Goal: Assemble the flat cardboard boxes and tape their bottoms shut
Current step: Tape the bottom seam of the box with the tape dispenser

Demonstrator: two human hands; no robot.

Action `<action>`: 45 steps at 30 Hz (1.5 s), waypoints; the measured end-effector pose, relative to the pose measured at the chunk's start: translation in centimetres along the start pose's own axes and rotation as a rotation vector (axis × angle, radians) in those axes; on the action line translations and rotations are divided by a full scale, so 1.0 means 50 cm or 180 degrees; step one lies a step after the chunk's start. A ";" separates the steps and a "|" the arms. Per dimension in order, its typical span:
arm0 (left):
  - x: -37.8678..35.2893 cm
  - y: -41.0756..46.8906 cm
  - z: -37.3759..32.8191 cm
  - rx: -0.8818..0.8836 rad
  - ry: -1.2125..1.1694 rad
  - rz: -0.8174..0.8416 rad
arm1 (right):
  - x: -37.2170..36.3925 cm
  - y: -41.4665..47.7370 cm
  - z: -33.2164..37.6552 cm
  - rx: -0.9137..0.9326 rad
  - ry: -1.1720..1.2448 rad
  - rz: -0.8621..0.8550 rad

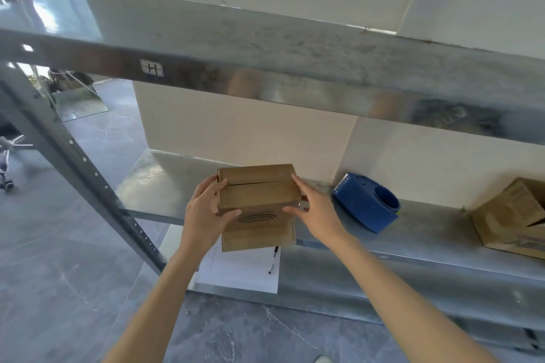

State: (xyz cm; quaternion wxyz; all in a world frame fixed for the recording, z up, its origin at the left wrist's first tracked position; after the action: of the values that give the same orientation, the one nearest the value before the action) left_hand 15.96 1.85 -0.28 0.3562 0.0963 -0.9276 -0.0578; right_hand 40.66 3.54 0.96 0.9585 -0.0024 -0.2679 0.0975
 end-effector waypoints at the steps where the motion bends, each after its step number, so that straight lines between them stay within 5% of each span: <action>1: 0.006 0.003 0.005 -0.0044 -0.0105 0.0089 | 0.002 0.002 -0.001 -0.0007 0.0032 -0.0052; 12: 0.041 0.040 0.044 0.0141 -0.0965 0.0820 | 0.030 0.013 -0.032 -0.0176 0.0338 -0.0031; 21: 0.016 0.026 0.034 -0.0415 -0.0528 0.1629 | 0.017 0.029 0.012 0.0212 0.0212 0.0223; 34: 0.050 -0.067 0.044 -0.0287 -0.0368 0.0260 | -0.066 0.105 0.047 0.0576 -0.0350 0.0604; 45: -0.001 -0.115 -0.024 0.0574 0.0176 -0.0560 | -0.056 0.105 0.018 0.0684 -0.0439 0.1491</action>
State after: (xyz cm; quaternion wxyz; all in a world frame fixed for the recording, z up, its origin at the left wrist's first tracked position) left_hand 17.58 -3.81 -0.46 0.3651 0.2104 -0.9069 -0.0025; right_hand 36.85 8.13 -0.01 0.8840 0.0441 -0.3129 0.3445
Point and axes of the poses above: each hand's wrist, its own y-axis towards the middle knuckle, its own x-axis out of the back of the hand, z = x × y, the point moved 7 cm from there along y, towards the middle knuckle, and after that the axes turned 10 degrees about y, right-handed, at the moved point
